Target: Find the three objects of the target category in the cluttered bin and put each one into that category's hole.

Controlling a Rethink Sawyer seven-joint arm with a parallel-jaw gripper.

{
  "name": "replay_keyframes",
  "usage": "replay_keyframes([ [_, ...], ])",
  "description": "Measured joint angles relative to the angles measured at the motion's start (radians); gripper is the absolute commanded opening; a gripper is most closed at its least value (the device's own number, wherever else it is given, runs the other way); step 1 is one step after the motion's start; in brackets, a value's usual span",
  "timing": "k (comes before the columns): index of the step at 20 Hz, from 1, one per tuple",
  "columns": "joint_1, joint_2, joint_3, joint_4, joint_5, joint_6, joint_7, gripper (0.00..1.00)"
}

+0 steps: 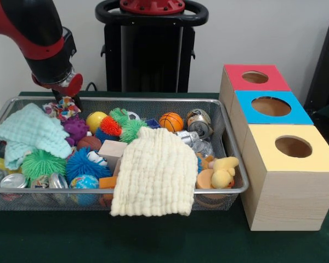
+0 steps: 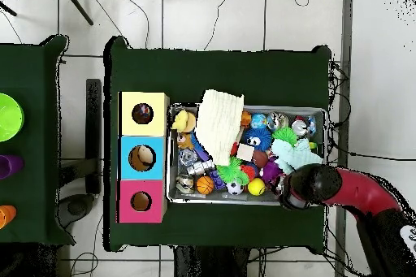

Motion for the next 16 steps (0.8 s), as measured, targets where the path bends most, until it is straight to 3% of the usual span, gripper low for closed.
replay_keyframes([
  [16, 0.0, 0.0, 0.0, -0.05, 0.005, 0.0, 0.0, 1.0],
])
